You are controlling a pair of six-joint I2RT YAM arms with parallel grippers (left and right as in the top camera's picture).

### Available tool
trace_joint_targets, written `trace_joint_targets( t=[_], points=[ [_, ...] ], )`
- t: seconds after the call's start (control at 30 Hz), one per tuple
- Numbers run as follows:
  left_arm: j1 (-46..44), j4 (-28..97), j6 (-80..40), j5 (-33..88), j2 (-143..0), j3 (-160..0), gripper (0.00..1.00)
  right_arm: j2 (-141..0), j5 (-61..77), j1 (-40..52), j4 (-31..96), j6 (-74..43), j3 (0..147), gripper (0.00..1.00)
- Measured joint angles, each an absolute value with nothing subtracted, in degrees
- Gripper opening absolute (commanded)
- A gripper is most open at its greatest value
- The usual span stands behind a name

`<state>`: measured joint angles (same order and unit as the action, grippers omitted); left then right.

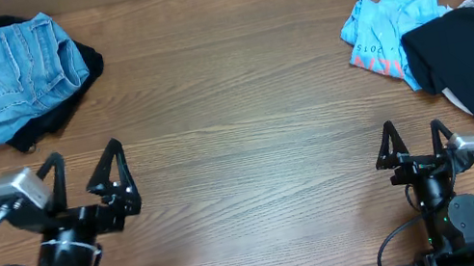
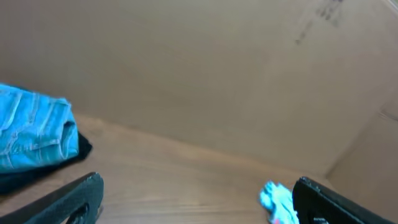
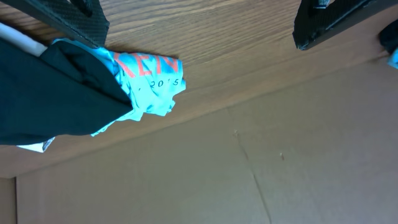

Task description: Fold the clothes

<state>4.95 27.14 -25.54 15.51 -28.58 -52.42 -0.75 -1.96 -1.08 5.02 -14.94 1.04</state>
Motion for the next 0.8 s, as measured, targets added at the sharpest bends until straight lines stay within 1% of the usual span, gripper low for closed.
trace_joint_targets(
  t=[0.03, 0.17, 0.23, 0.33, 0.4, 0.6, 0.8],
  points=[
    [4.49, 24.91, -25.32, 14.61, -27.11, -48.80, 1.00, -0.75, -1.93, -1.08, 5.02, -14.94, 1.06, 1.00],
    [4.32, 9.32, -21.06, 12.05, -20.95, -32.03, 1.00, -0.75, -1.93, -1.08, 4.99, -14.96, 1.04, 1.00],
    [4.21, 4.40, -20.32, 10.55, -18.52, -24.69, 1.00, -0.73, -1.91, -1.08, 4.99, -14.94, 1.04, 1.00],
    [4.19, 0.40, -19.44, 7.05, -13.08, -14.37, 1.00, -0.80, -1.93, -1.08, 4.99, -14.94, 1.04, 1.00],
    [4.03, -2.00, -19.29, 5.06, -10.83, -10.66, 1.00, -0.80, -1.93, -1.10, 5.02, -14.94, 1.04, 1.00],
    [1.58, -3.25, -19.29, 1.54, -5.48, -2.31, 1.00, -0.80, -1.91, -1.10, 5.02, -14.94, 1.06, 1.00],
    [0.34, 2.68, -19.27, -1.63, -3.18, -0.49, 1.00, -0.80, -1.93, -1.08, 4.95, -14.92, 1.04, 1.00]
  ],
)
